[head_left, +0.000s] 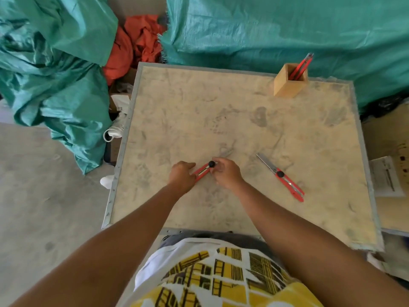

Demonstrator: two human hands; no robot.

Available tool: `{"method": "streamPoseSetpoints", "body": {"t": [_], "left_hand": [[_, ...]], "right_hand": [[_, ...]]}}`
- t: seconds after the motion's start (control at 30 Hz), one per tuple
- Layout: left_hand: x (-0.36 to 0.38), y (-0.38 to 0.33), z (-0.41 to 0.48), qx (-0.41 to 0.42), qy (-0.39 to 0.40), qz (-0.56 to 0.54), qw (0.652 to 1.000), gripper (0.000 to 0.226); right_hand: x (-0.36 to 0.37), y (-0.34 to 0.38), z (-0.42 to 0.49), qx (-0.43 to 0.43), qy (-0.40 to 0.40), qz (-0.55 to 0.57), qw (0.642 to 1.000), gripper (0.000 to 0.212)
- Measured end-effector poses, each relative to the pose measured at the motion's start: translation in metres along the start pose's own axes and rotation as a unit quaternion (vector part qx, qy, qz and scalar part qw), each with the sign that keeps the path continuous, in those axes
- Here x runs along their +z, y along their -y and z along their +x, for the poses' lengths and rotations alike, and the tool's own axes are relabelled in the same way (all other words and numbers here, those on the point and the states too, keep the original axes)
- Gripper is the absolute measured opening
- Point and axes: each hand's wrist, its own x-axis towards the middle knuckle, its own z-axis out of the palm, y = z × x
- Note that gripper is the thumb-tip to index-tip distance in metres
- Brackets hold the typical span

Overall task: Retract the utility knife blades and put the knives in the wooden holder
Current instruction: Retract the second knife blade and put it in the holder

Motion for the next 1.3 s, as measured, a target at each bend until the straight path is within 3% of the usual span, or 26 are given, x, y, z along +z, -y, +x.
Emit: {"method": "streamPoseSetpoints", "body": {"t": [0.2,0.37,0.57,0.77,0.83,0.97,1.3], "left_hand": [[0.002,0.020,-0.002,0.059,0.012,0.053,0.997,0.039],[0.005,0.025,-0.005,0.082,0.031,0.021,0.996,0.020],[0.008,0.032,-0.008,0.104,0.038,-0.020,0.994,0.025],[0.001,0.024,-0.011,0.062,0.057,-0.103,0.991,0.038],[-0.007,0.017,-0.013,0.047,0.094,-0.177,0.979,0.043],[-0.023,-0.008,-0.020,0.047,0.167,-0.351,0.920,0.050],[-0.023,-0.066,-0.029,0.071,0.175,-0.476,0.859,0.046]], "right_hand": [[0.027,-0.001,0.001,0.051,-0.048,0.011,0.998,0.048],[0.033,0.008,0.001,0.074,-0.061,0.046,0.994,0.043],[0.031,0.016,-0.003,0.089,-0.095,0.127,0.983,0.016],[0.013,0.020,-0.007,0.048,-0.102,0.149,0.982,0.016],[0.001,0.026,-0.007,0.034,-0.102,0.175,0.979,0.019],[-0.030,0.039,-0.011,-0.018,-0.097,0.194,0.976,0.026],[-0.087,0.046,-0.040,-0.116,-0.056,0.109,0.986,0.026]]}}
